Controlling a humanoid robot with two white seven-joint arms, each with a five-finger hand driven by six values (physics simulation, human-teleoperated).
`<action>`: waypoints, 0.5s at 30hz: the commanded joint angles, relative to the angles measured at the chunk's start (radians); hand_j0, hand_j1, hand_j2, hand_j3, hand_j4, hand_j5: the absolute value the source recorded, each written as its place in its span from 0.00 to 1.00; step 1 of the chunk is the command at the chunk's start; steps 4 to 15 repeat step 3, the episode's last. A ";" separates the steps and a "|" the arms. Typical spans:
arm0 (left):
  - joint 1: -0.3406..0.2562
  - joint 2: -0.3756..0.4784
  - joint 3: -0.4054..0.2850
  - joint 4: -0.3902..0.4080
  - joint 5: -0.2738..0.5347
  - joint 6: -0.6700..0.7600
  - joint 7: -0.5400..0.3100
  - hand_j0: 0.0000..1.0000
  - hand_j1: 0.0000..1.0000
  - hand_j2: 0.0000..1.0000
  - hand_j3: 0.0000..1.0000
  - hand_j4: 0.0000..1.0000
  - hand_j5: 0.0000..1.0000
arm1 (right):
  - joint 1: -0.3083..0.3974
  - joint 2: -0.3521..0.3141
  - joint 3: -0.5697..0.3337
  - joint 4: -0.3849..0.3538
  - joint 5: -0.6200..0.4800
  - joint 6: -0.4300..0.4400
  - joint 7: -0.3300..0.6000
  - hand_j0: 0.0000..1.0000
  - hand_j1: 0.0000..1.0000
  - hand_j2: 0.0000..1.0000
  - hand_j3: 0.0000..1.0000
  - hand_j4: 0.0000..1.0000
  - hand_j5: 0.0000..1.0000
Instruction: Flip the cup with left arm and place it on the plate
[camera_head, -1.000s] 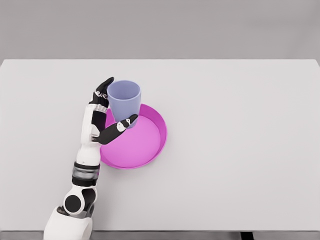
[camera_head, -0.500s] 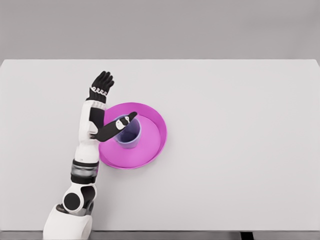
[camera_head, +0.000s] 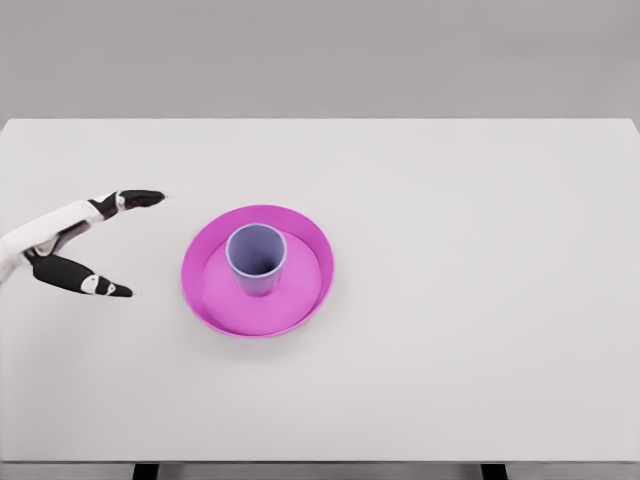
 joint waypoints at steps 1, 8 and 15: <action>0.000 0.064 -0.012 0.019 0.212 0.002 -0.090 1.00 1.00 1.00 1.00 1.00 1.00 | 0.000 0.000 0.000 0.000 0.000 0.000 0.000 1.00 1.00 1.00 1.00 1.00 1.00; -0.029 0.051 -0.012 0.053 0.225 0.002 -0.090 1.00 1.00 1.00 1.00 1.00 1.00 | 0.000 0.000 0.000 0.000 -0.001 0.000 0.000 1.00 1.00 1.00 1.00 1.00 1.00; -0.029 0.051 -0.012 0.053 0.225 0.002 -0.090 1.00 1.00 1.00 1.00 1.00 1.00 | 0.000 0.000 0.000 0.000 -0.001 0.000 0.000 1.00 1.00 1.00 1.00 1.00 1.00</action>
